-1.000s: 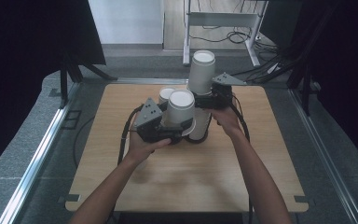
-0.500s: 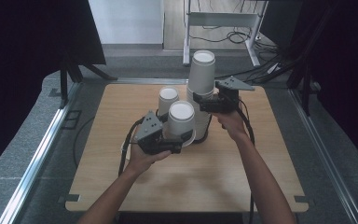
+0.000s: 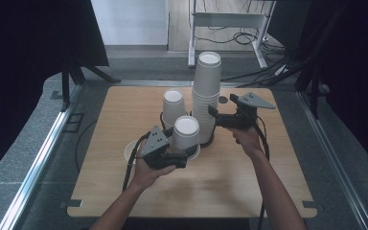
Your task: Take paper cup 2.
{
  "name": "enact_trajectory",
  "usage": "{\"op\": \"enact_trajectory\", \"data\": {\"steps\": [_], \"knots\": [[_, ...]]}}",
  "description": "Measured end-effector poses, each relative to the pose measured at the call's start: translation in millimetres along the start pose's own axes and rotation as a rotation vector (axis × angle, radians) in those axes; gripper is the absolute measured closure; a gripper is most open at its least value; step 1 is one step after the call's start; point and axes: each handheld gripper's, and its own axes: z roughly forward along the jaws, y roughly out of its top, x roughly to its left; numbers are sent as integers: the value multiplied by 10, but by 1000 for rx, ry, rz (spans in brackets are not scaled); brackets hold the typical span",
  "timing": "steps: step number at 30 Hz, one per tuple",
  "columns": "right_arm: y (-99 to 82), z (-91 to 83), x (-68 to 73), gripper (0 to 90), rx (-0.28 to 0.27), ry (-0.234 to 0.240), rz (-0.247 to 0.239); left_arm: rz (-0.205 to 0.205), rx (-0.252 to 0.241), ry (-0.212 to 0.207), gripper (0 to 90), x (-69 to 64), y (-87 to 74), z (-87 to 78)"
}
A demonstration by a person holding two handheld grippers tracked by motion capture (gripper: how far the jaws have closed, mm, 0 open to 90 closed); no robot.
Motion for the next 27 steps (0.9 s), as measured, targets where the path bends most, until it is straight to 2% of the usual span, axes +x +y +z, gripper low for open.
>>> {"op": "enact_trajectory", "data": {"steps": [6, 9, 12, 16, 20, 27], "knots": [[-154, -101, 71, 38, -15, 13, -1, 12, 15, 12, 166, -65, -109, 15], [-217, -165, 109, 59, -24, 21, 14, -15, 7, -1, 166, -80, -147, 30], [-291, -216, 144, 72, -36, 28, 36, -20, 6, -2, 166, -89, -163, 49], [-401, -286, 196, 90, -36, 23, 17, -21, 12, 4, 166, -88, -189, 39], [-518, -364, 240, 127, -42, 46, 21, -27, 20, 13, 166, -91, -245, 31], [-718, -467, 348, 134, -37, 72, 23, -22, 38, 27, 166, -107, -339, 60]]}}
